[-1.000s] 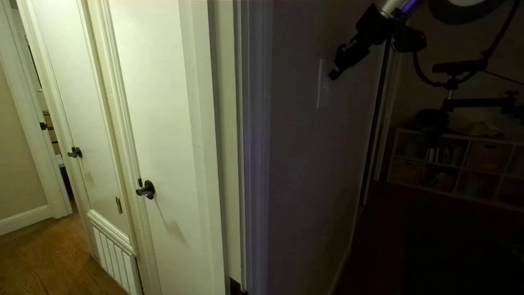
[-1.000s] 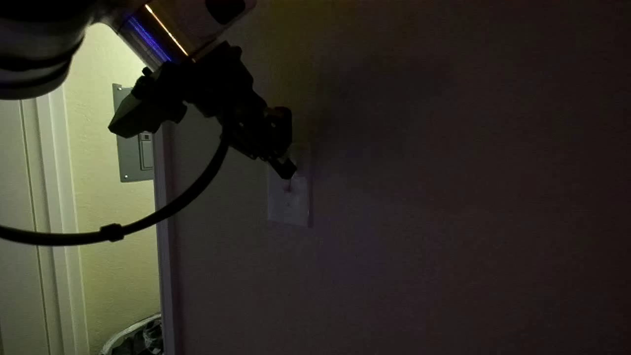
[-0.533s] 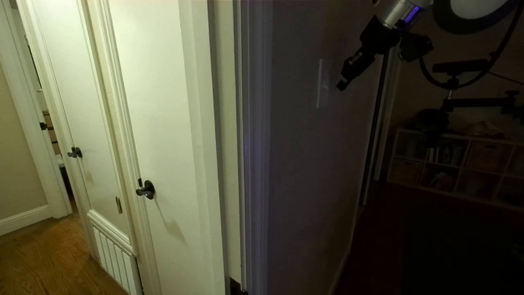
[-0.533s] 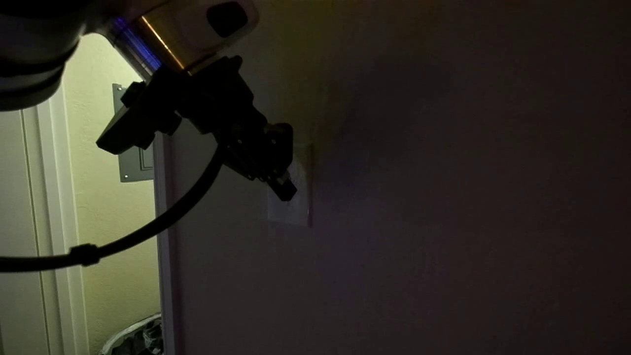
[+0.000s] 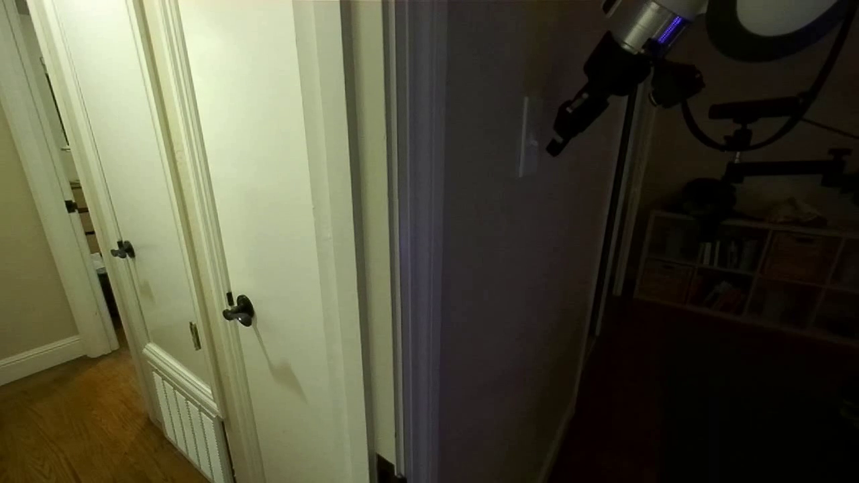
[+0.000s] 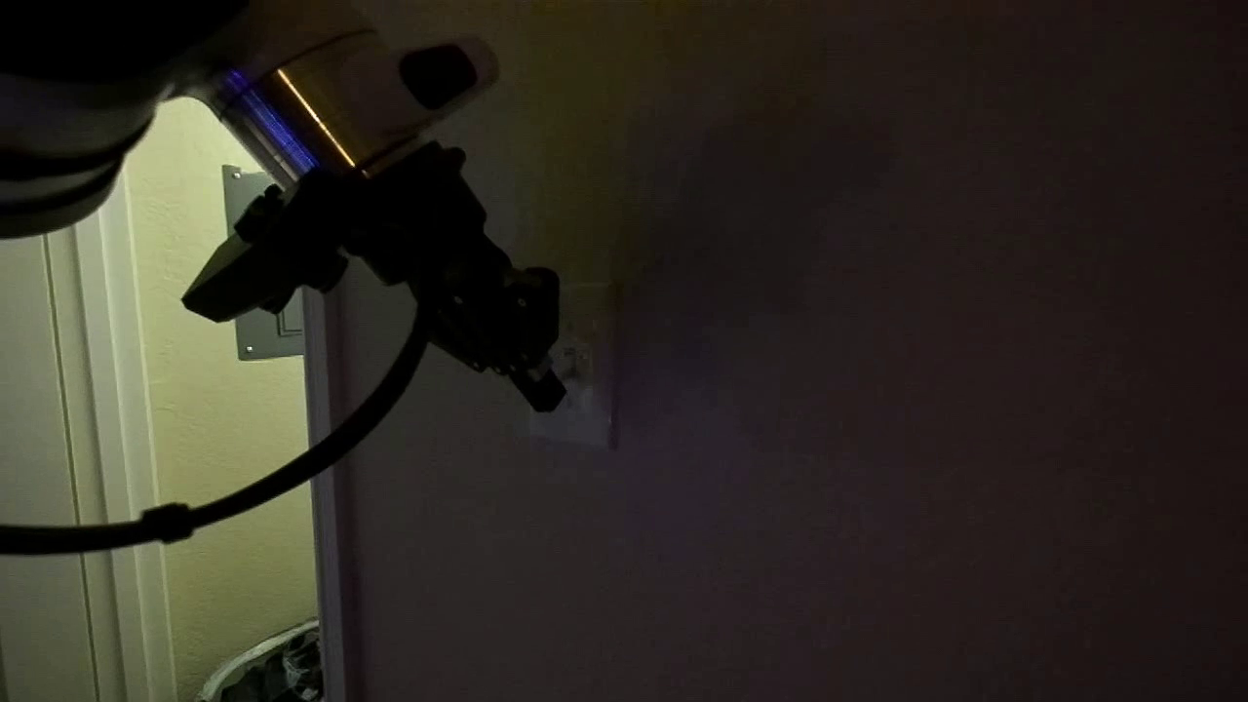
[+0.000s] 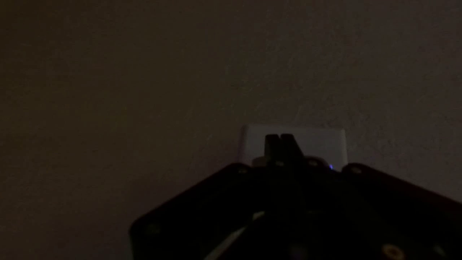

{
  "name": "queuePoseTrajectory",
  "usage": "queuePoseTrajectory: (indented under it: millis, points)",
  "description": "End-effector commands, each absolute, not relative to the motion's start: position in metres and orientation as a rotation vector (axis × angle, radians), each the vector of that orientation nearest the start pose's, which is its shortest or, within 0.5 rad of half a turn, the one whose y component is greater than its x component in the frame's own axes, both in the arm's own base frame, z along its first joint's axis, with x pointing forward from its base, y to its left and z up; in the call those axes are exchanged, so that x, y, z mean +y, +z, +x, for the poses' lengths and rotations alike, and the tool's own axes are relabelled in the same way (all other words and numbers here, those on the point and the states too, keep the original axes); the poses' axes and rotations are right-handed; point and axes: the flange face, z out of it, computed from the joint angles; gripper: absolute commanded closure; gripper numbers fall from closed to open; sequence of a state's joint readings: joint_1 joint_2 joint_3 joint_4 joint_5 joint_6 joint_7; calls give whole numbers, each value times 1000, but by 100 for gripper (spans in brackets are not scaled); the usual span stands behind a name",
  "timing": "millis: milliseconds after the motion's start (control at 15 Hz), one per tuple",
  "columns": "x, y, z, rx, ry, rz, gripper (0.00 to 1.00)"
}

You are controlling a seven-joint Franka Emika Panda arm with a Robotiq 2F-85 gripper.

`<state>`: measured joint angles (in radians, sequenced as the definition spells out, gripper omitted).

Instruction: Switch on the light

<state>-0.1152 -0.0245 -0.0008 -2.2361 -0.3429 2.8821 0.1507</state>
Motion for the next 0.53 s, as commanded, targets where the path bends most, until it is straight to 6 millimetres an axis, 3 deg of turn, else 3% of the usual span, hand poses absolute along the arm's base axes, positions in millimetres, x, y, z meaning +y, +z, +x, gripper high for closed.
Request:
queuePoseTrajectory:
  millis: [0,467]
  points:
    - [-41,454,564,-34,-1081,-3121,95]
    - [-45,457,567,1,-1114,-3097,94]
